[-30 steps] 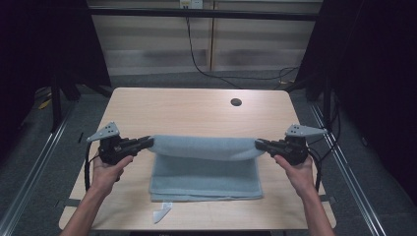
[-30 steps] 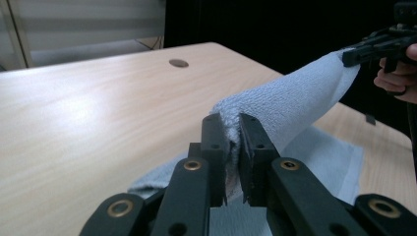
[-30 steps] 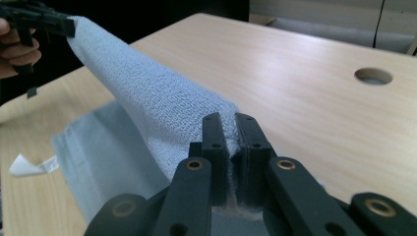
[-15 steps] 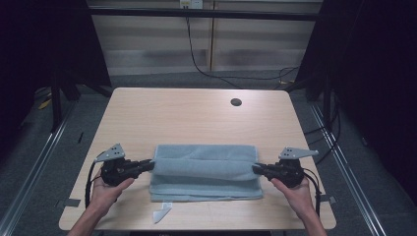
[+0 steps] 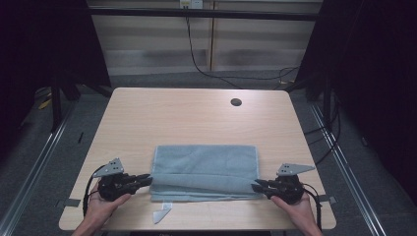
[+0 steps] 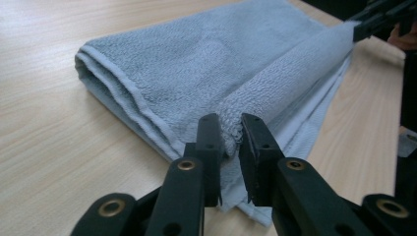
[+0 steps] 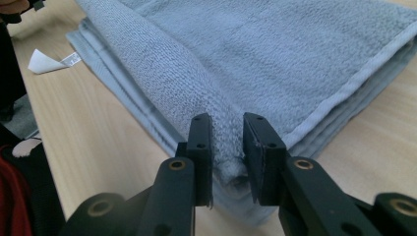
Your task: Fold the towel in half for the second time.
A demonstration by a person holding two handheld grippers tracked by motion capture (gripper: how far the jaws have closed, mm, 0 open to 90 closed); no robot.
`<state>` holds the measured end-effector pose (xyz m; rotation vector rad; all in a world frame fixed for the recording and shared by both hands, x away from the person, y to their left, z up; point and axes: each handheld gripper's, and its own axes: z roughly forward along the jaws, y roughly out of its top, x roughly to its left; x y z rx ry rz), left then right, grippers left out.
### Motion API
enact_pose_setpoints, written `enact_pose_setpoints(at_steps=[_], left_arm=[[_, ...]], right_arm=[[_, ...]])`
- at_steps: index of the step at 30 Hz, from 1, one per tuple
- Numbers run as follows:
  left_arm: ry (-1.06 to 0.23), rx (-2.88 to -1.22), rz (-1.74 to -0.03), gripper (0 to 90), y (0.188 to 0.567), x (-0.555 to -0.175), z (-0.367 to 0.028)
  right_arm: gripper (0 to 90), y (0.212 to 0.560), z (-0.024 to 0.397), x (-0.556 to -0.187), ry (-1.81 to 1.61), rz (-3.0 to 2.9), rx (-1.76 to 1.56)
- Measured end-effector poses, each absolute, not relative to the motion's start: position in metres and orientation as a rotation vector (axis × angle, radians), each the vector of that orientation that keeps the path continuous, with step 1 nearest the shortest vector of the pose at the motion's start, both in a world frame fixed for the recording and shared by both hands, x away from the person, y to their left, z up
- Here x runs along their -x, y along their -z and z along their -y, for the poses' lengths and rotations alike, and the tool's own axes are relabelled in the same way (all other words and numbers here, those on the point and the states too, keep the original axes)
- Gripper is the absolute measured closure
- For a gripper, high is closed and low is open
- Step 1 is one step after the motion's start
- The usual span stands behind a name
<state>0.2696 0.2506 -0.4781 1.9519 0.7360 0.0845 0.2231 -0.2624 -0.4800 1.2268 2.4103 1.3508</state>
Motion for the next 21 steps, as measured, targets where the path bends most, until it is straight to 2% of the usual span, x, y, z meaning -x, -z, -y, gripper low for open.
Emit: enact_pose_setpoints(at_steps=[5,7,14,21], left_arm=[[-0.087,-1.918,-0.727,71.0,0.473,-0.261,-0.255],[-0.101,-1.91,-0.748,66.0,0.471,-0.263,-0.256],[-0.159,-1.874,-0.844,43.9,0.455,-0.297,-0.256],[-0.236,-1.825,-0.965,34.5,0.446,-0.338,-0.266]], right_arm=[[61.7,0.473,0.266,-0.213,-1.401,-2.367,-1.229],[61.6,0.468,0.267,-0.211,-1.412,-2.345,-1.221],[49.2,0.448,0.268,-0.232,-1.418,-2.222,-1.215],[42.0,0.435,0.285,-0.267,-1.438,-2.091,-1.292]])
